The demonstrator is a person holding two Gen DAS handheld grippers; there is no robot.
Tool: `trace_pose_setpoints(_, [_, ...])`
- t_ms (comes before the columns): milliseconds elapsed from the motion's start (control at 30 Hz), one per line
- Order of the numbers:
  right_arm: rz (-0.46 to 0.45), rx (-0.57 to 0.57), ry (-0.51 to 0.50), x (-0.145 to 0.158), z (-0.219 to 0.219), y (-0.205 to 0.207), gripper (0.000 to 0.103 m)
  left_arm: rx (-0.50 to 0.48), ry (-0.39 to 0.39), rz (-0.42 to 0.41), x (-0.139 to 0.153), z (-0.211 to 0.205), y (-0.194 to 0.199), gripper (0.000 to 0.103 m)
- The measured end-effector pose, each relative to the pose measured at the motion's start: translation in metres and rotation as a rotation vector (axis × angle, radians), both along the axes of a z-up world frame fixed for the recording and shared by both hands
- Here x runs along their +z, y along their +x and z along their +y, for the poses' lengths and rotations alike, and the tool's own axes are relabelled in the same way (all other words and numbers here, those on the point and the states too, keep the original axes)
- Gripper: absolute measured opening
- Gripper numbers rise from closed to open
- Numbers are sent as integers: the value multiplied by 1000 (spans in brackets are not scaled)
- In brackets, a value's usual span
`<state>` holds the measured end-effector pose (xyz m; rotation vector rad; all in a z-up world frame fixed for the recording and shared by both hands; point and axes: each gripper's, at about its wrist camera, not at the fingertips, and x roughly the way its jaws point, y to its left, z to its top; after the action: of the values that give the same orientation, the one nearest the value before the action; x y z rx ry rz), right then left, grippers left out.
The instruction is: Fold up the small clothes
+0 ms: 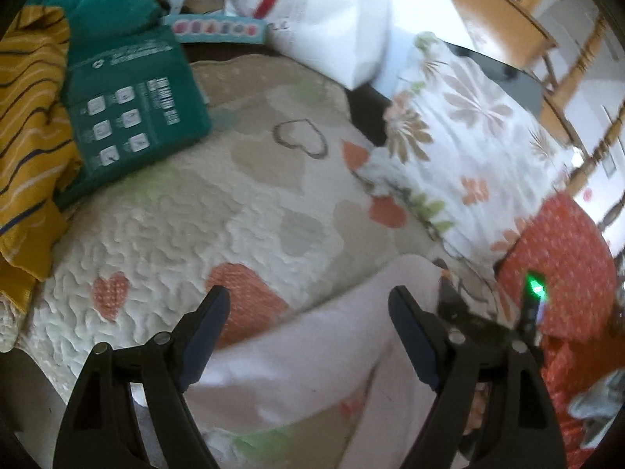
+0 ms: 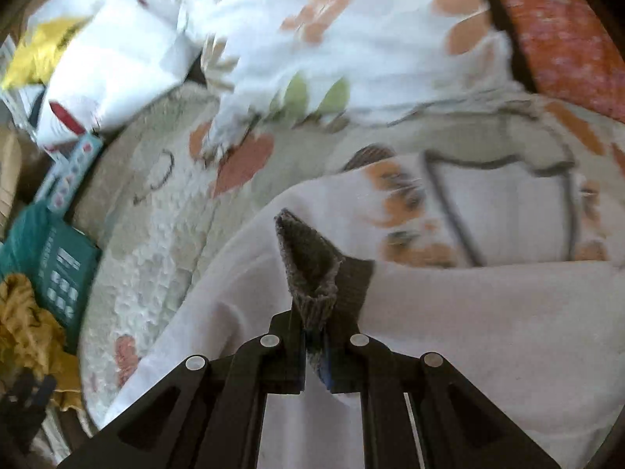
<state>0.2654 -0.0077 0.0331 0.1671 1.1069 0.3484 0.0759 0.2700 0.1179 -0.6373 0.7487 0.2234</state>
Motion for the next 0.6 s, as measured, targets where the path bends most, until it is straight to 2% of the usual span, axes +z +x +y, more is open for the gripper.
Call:
trace_pose_setpoints(67, [28, 17, -13, -16, 14, 5, 7, 22, -22, 13, -4, 12, 0, 82])
trace_pose_setpoints(200, [52, 44, -58, -26, 30, 5, 13, 55, -41, 18, -6, 26, -3, 82])
trace_pose_setpoints(233, [53, 57, -52, -24, 32, 2, 13, 71, -40, 22, -6, 32, -6, 82])
trace_pose_setpoints(300, [61, 109, 31, -12, 33, -8, 13, 107, -37, 24, -4, 43, -10, 82])
trace_pose_setpoints(433, [-7, 234, 15, 14, 50, -46, 14, 282, 4, 20, 5, 85, -37, 82])
trace_pose_setpoints(500, [-47, 331, -20, 23, 67, -76, 21, 366, 44, 21, 10, 101, -52, 82])
trace_pose_setpoints(600, [-62, 469, -11, 24, 97, -120, 33, 490, 115, 27, 15, 124, -77, 82])
